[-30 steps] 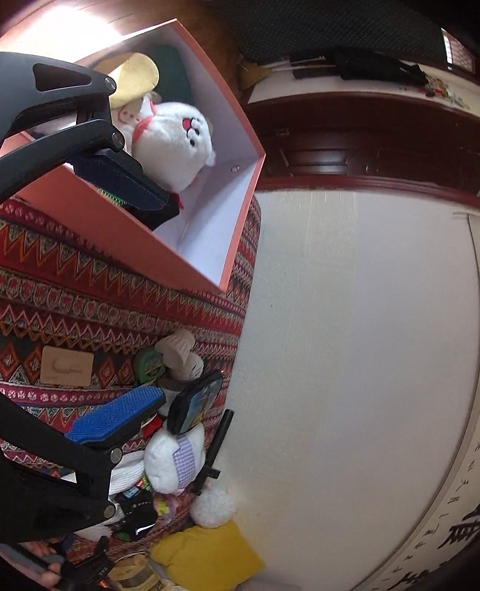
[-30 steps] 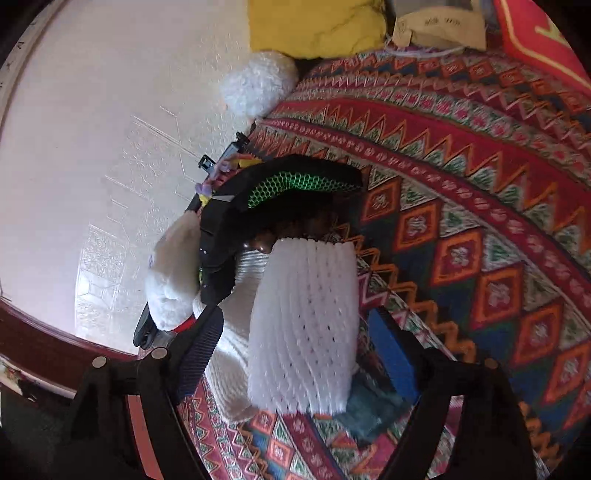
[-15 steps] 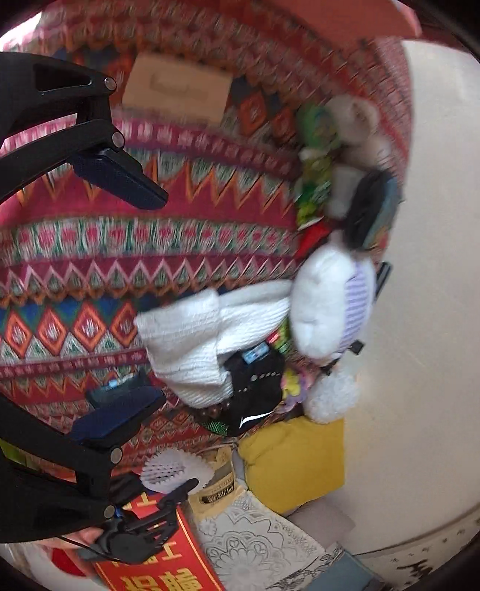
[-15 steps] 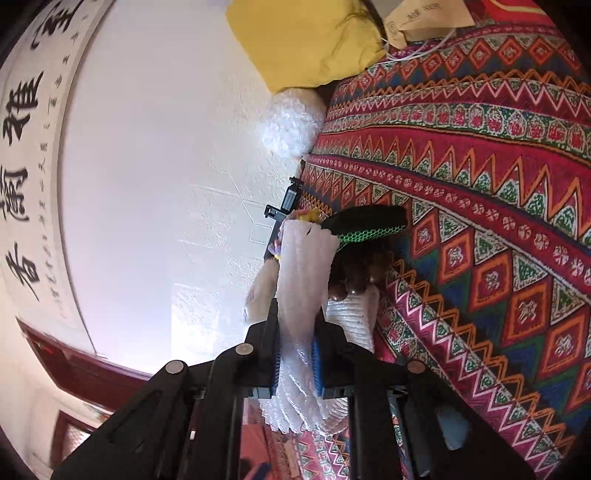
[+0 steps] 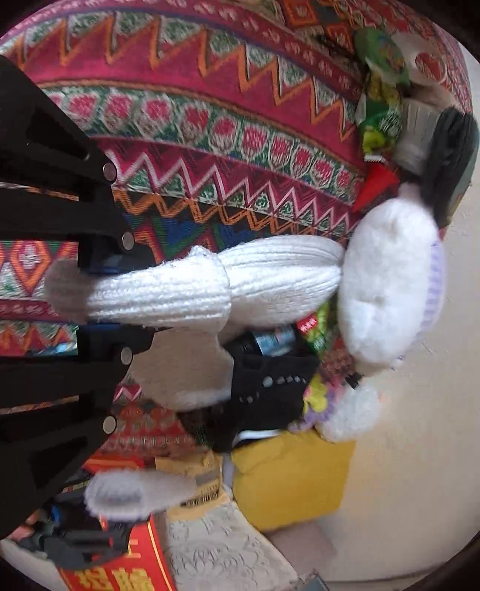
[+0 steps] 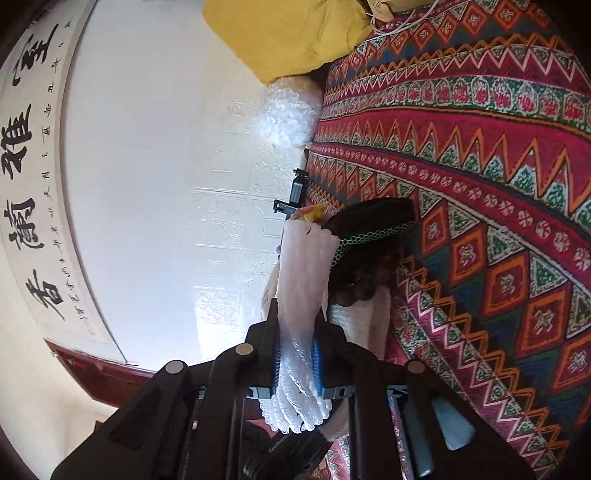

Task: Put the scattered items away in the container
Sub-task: 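Grasp the white mesh sleeve with the right tool while the left tool grasps the white knit hat, then drop the knit hat in the box with the left tool while the right tool drops the sleeve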

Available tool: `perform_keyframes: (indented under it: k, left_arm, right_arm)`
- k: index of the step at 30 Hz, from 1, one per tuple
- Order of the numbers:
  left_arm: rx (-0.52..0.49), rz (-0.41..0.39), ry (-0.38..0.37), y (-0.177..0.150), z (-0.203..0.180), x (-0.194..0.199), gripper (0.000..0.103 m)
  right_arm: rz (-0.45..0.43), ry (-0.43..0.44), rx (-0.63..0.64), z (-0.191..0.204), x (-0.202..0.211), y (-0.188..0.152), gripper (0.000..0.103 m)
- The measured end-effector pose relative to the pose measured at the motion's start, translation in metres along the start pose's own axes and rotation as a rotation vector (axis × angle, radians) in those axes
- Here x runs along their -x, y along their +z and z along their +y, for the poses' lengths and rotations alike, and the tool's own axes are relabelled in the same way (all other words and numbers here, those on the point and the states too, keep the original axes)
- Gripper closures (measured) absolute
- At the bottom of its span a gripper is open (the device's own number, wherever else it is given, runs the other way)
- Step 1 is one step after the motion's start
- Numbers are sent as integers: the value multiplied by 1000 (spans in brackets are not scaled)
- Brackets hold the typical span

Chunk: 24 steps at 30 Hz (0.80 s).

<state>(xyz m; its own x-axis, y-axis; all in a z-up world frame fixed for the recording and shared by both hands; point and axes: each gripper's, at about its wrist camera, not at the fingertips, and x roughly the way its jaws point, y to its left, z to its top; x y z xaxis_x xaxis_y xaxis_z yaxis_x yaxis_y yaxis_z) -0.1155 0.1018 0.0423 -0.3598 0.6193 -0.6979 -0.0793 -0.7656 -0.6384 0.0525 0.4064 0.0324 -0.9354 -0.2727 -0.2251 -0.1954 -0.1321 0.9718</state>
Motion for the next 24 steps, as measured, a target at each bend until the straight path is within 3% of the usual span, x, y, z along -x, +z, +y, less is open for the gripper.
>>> perform_keyframes:
  k: [3,7,11,19,24]
  left_arm:
    - [18,-21,-128,-8,-8,48,90]
    - [28,-61,-191,-22,-14,123,90]
    - [63,-102,-228,-31,2,208,90]
    - [38,-354,-206,-27,48,409,90]
    - [2,-536,-135,29,59,490,89]
  right_arm:
    - [1,16,-3,1,0,-1,91]
    - [5,25,-11,1,-1,-4,91]
    - [23,34,-15,3,-9,-5,91]
    - [45,1,28,14,-15,-20,91]
    - [90,-24,47,17,-30,-37,91]
